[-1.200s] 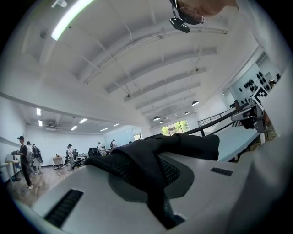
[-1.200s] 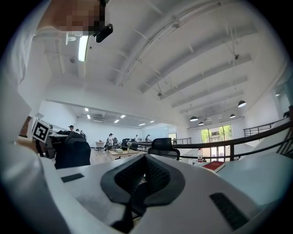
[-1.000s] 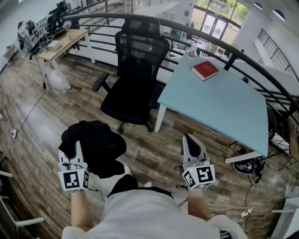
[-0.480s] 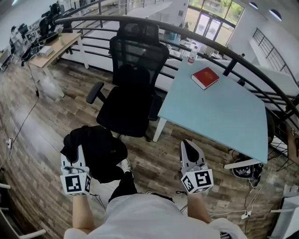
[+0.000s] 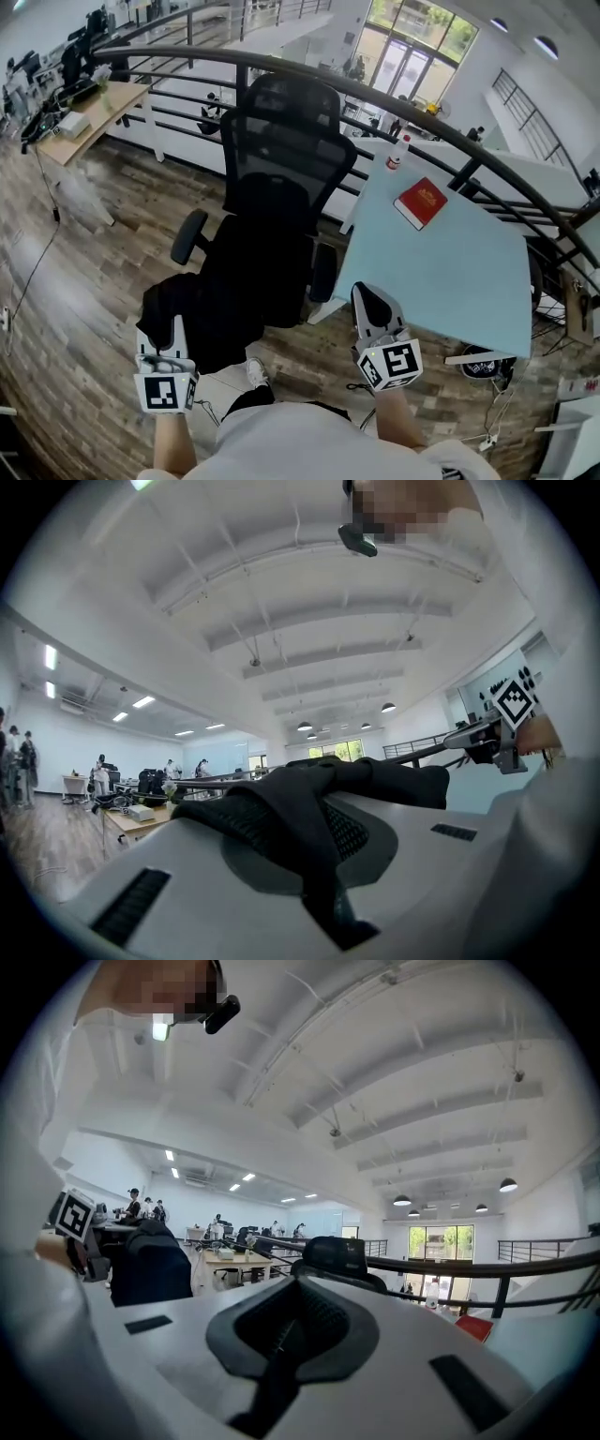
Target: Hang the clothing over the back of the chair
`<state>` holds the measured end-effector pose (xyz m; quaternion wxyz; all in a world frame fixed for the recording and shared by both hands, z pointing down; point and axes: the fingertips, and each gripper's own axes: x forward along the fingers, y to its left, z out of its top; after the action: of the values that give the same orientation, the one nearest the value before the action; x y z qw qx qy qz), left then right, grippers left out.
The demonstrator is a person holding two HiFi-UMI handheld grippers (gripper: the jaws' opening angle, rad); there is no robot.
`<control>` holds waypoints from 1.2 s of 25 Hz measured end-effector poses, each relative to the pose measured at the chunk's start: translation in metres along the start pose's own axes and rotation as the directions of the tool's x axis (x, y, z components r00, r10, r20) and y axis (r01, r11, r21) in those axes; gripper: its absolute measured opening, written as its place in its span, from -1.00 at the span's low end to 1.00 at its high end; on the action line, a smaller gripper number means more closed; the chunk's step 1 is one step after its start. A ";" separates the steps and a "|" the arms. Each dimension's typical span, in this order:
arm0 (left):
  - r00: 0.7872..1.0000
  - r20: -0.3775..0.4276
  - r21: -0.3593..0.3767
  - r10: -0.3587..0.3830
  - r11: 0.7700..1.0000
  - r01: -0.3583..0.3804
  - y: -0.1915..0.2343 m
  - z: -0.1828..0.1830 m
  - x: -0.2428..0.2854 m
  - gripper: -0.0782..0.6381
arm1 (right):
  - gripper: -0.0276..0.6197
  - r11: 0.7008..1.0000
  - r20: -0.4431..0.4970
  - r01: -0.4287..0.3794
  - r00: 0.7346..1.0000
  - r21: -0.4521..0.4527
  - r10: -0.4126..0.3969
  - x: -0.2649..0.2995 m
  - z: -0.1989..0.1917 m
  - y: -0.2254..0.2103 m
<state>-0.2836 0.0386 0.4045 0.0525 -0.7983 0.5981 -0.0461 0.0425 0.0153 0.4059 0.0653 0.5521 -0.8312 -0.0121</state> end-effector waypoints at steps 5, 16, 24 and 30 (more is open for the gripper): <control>0.998 0.017 0.028 -0.062 0.998 0.062 0.016 -0.002 0.055 -0.69 | -0.86 0.999 -0.039 0.037 0.999 -0.024 -0.038 0.040 0.002 0.002; 0.993 -0.002 0.016 -0.120 0.993 0.120 0.018 -0.006 0.132 -0.69 | -0.86 0.995 -0.058 0.098 0.994 0.006 -0.097 0.081 -0.006 -0.037; 0.996 0.035 0.070 -0.085 0.994 0.082 0.018 0.027 0.168 -0.68 | -0.86 0.999 0.006 0.032 0.999 0.034 -0.032 0.133 0.007 -0.072; 0.997 0.016 0.100 -0.072 0.993 0.070 -0.002 0.033 0.198 -0.68 | -0.86 0.999 -0.002 -0.011 1.000 0.039 0.011 0.152 0.007 -0.098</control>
<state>-0.2219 -0.1501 0.3740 0.0962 -0.8160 0.5657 -0.0696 0.0728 -0.1631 0.4044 0.0554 0.5485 -0.8343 0.0051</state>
